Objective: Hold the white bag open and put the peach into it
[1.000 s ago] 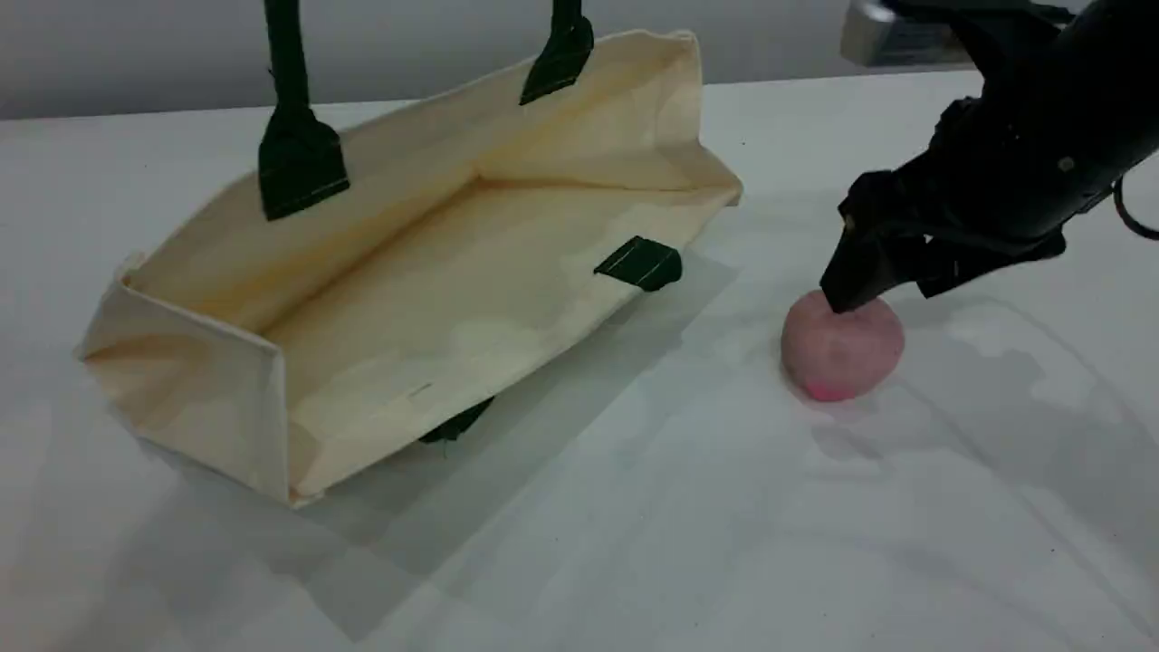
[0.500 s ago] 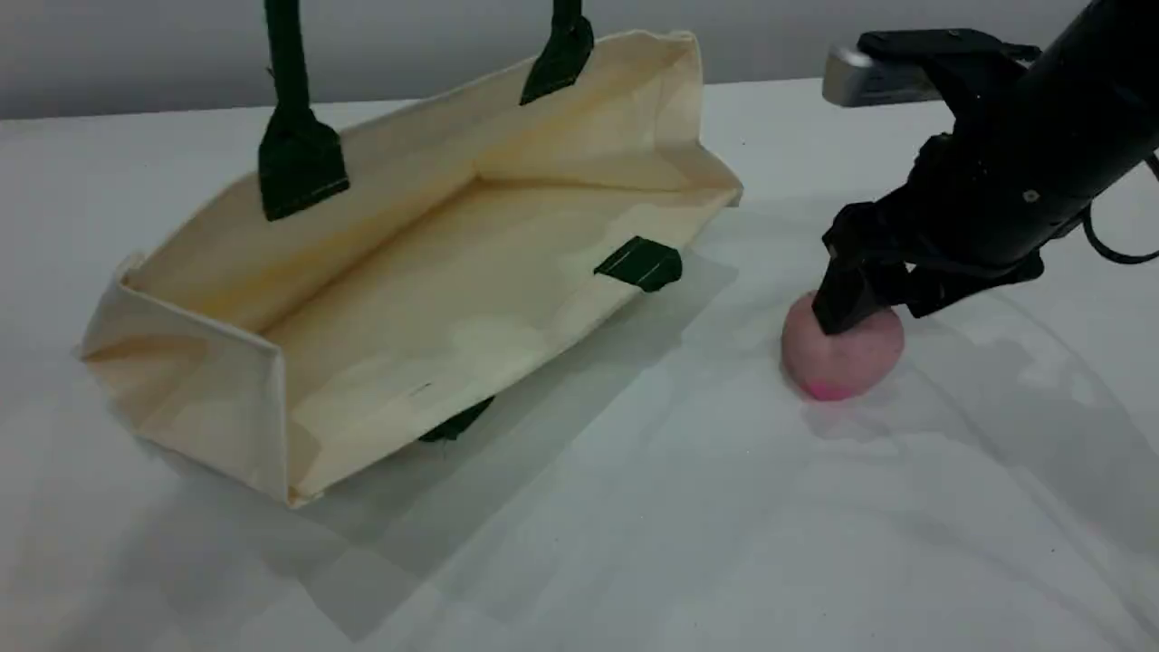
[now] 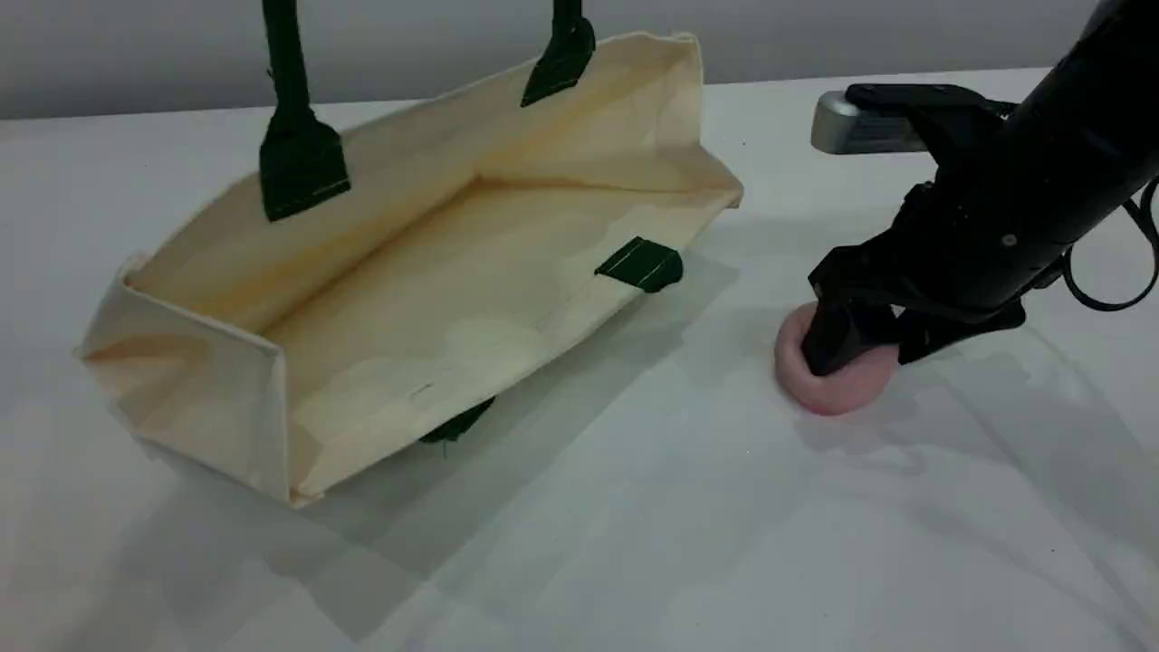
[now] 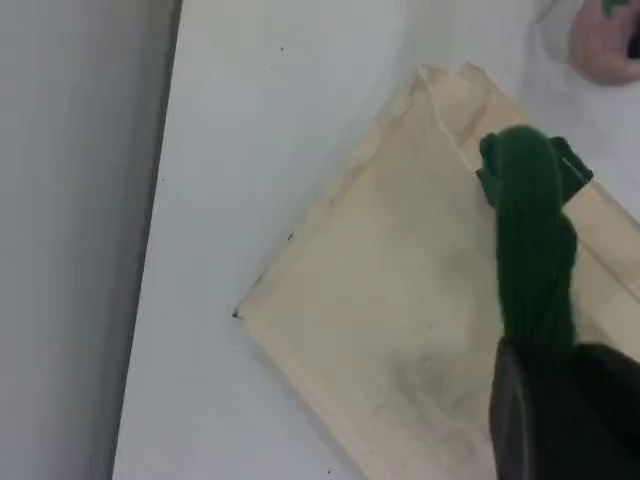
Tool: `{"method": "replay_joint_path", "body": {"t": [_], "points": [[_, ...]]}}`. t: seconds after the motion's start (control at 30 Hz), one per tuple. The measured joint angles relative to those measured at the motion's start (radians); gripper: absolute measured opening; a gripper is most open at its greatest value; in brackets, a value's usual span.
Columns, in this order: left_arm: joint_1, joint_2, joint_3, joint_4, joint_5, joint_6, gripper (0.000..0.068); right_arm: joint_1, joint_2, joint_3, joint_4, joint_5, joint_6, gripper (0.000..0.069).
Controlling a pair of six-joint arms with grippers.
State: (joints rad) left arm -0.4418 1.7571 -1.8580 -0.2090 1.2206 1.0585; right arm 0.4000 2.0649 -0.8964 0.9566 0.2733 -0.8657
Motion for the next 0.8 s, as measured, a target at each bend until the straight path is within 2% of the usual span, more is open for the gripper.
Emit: {"method": "replay_joint_path", "body": {"t": [0.2, 0.53, 0.67, 0.8], "points": [[0.0, 0.0, 0.0, 0.0, 0.0, -0.001, 0.0086, 0.0, 0.0, 0.0, 0.013, 0.003, 0.0, 0.0349], [0.0, 0.0, 0.0, 0.0, 0.0, -0.002, 0.0086, -0.001, -0.024, 0.002, 0.0, 0.005, -0.046, 0.0342], [0.0, 0.0, 0.0, 0.0, 0.0, -0.002, 0.0086, -0.003, -0.089, 0.003, -0.033, 0.005, -0.047, 0.0298], [0.0, 0.0, 0.0, 0.0, 0.0, -0.002, 0.0086, -0.003, -0.174, 0.003, -0.026, 0.06, -0.046, 0.0256]]}}
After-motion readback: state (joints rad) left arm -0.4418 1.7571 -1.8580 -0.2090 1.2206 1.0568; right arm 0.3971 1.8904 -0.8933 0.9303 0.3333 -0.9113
